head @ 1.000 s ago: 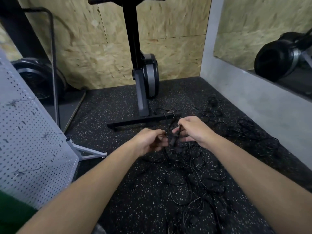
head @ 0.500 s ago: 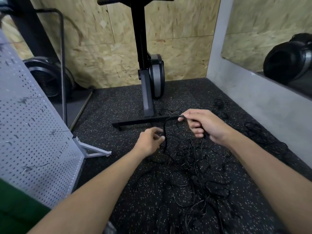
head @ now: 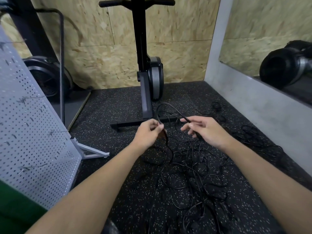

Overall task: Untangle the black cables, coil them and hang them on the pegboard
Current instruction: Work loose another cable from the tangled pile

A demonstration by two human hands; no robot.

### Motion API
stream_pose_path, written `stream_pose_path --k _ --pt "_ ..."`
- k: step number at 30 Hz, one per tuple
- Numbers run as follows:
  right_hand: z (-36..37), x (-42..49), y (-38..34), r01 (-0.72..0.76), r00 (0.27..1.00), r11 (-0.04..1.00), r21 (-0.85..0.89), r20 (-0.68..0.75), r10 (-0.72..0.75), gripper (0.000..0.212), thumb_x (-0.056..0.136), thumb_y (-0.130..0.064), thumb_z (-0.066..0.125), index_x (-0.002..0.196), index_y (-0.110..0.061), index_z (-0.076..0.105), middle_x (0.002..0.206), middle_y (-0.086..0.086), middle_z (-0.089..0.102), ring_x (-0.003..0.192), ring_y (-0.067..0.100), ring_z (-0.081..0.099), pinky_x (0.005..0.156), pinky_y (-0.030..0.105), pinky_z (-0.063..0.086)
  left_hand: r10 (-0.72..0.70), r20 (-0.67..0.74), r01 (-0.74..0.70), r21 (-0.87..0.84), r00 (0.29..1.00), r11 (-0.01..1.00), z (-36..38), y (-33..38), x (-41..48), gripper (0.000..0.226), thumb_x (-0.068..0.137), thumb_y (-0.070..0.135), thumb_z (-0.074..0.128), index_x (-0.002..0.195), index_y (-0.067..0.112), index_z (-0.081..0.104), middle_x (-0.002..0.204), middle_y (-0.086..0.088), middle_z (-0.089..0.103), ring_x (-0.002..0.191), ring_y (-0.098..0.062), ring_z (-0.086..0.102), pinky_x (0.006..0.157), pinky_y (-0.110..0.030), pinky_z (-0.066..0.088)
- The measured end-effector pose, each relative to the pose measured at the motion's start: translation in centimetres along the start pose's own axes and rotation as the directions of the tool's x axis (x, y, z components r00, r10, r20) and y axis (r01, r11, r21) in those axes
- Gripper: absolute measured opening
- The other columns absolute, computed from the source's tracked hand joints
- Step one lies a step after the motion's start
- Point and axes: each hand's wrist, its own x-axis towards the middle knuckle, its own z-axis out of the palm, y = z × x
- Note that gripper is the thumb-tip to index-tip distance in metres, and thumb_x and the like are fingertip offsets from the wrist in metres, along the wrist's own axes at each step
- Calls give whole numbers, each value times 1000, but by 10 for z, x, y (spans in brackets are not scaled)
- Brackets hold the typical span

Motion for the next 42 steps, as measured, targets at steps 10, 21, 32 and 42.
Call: stream_pose_path --k 10,21,32,42 --pt "11 2 -11 113 994 994 -13 -11 -113 39 101 -6 63 134 -26 68 119 -15 75 115 -3 66 93 12 50 115 -23 -106 -604 993 790 -11 73 -12 4 103 6 60 101 4 63 90 -13 76 78 -20 74 76 -26 62" --pt "44 17 -3 164 981 983 -81 -90 -171 19 101 -9 64 110 -21 75 95 -11 79 100 5 72 103 36 54 -143 -46 78 -657 989 750 -7 32 2 23 106 26 58 112 5 67 97 -14 77 91 -28 77 82 -35 64" --pt "34 16 -21 203 972 979 2 -123 -201 17 104 -10 60 107 -21 72 97 -5 79 102 7 72 101 32 54 -12 369 -63 192 929 979 32 -24 -7 33 102 16 64 109 44 49 134 -2 61 124 -20 60 106 -43 51" --pt "23 10 -39 178 969 937 299 -220 -114 20 107 -5 50 110 -10 69 85 0 70 82 14 70 83 30 57 152 401 -281 286 904 916 42 -34 -8 3 104 22 61 106 21 63 95 3 63 77 -2 52 74 -15 43"
